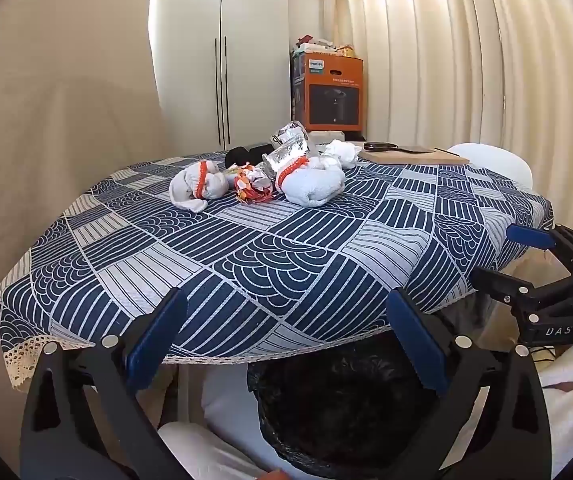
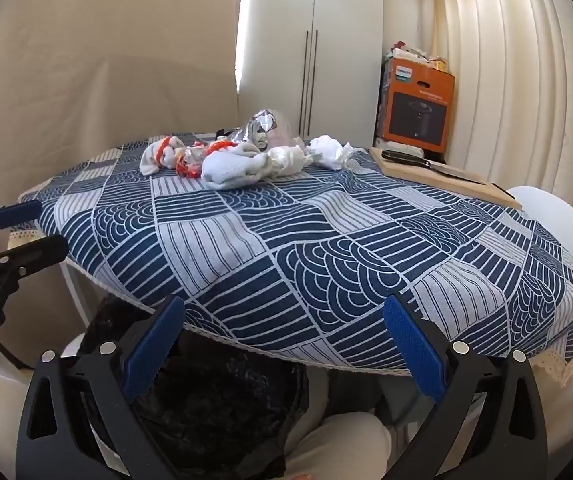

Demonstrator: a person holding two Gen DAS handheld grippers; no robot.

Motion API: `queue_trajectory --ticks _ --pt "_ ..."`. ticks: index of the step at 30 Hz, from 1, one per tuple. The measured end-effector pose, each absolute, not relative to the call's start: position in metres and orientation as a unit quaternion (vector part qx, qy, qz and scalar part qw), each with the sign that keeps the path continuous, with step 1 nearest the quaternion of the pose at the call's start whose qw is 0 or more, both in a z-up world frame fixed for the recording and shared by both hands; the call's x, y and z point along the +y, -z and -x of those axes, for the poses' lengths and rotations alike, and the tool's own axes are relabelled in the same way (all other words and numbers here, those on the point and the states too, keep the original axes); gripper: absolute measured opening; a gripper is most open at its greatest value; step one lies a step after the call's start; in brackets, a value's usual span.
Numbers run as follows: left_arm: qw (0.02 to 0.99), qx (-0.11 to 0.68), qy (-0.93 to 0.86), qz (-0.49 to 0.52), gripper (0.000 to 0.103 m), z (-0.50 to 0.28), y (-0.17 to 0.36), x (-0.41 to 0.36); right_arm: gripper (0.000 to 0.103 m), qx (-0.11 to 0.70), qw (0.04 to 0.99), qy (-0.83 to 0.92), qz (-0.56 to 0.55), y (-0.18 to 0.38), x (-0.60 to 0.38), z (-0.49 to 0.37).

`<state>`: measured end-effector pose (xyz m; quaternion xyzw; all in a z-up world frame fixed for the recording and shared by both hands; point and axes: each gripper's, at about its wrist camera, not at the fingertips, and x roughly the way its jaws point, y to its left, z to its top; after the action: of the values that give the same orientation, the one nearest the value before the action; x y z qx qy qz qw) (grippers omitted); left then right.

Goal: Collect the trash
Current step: 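Move both tools toward the pile of socks and wrappers on the table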

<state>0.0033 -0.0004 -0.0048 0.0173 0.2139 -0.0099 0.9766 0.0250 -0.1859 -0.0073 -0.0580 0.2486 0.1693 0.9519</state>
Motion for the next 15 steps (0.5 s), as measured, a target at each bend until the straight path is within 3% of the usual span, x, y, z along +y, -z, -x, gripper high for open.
queue_trajectory --ticks 15 --pt "0.973 0.231 0.016 -0.014 0.097 -0.015 0.001 0.018 0.095 0.229 0.95 -0.181 0.115 -0.003 -0.171 -0.038"
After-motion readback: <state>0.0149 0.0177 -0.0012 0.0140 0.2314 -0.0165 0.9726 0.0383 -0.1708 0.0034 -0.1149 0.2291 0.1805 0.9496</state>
